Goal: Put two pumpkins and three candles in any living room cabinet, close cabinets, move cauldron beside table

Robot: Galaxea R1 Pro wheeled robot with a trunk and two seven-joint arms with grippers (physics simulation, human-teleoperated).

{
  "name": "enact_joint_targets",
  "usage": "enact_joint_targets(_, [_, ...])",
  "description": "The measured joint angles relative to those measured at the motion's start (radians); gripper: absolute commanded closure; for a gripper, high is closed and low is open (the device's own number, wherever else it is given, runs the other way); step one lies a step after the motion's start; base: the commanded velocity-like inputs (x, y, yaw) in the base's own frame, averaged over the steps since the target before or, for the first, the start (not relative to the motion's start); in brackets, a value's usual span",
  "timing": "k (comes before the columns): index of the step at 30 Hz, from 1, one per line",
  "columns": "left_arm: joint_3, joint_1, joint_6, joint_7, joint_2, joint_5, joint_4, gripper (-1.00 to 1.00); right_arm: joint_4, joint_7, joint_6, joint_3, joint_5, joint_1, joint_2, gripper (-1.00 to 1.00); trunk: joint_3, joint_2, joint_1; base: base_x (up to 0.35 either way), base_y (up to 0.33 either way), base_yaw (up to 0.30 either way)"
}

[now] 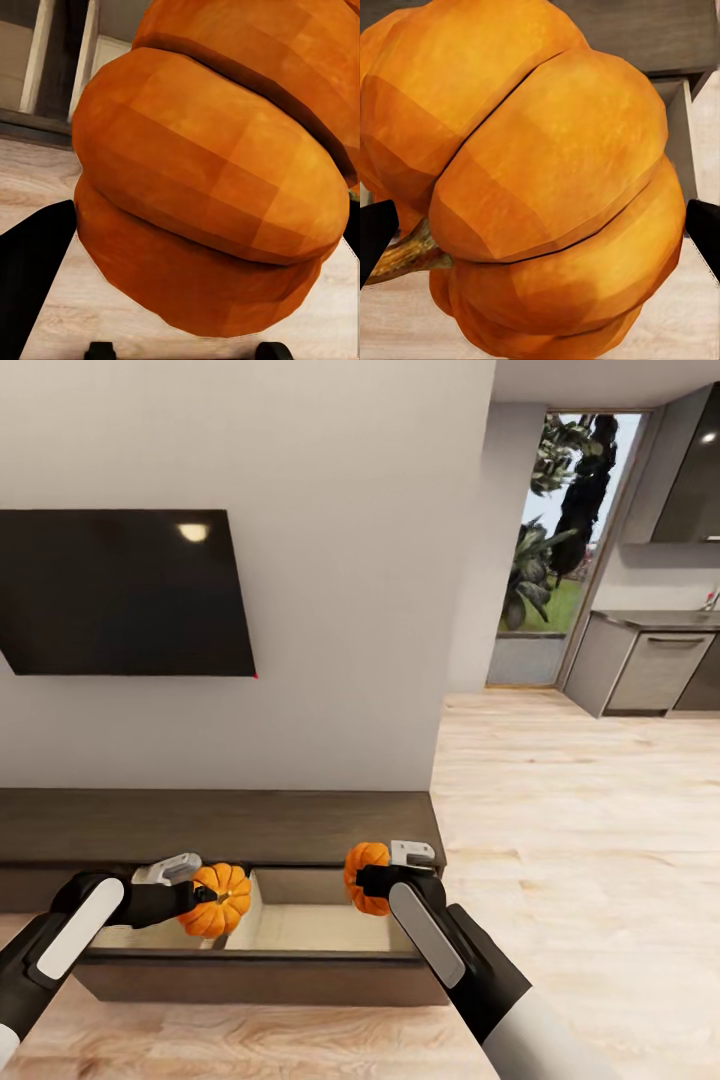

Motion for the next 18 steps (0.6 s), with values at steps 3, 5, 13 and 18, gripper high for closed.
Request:
enact_joint_targets(3, [0.000, 0.000, 0.000, 0.000, 0.000, 0.001, 0.000, 1.00, 0.004, 0.000, 0.001, 0.001, 0.003, -0.001, 0.000, 1.00, 0.000, 0.000, 0.000, 0.186, -0.081, 0.000])
enact_joint_targets(5, [-0.001, 0.000, 0.000, 0.000, 0.000, 0.006, -0.001, 1.00, 0.013, 0.000, -0.003, 0.003, 0.002, -0.004, 0.002, 1.00, 0.000, 0.000, 0.000, 0.061, -0.027, 0.000])
enact_joint_targets(13, [-0.001, 0.000, -0.007, 0.005, -0.028, -0.001, -0.013, 1.00, 0.112, -0.002, -0.011, 0.012, 0.001, -0.047, 0.051, 1.00, 0.000, 0.000, 0.000, 0.012, -0.005, 0.000])
enact_joint_targets(18, [-0.004, 0.000, -0.021, 0.134, -0.096, -0.013, -0.046, 1.00, 0.143, -0.003, -0.015, 0.041, -0.002, -0.064, 0.058, 1.00, 0.000, 0.000, 0.000, 0.000, 0.000, 0.000])
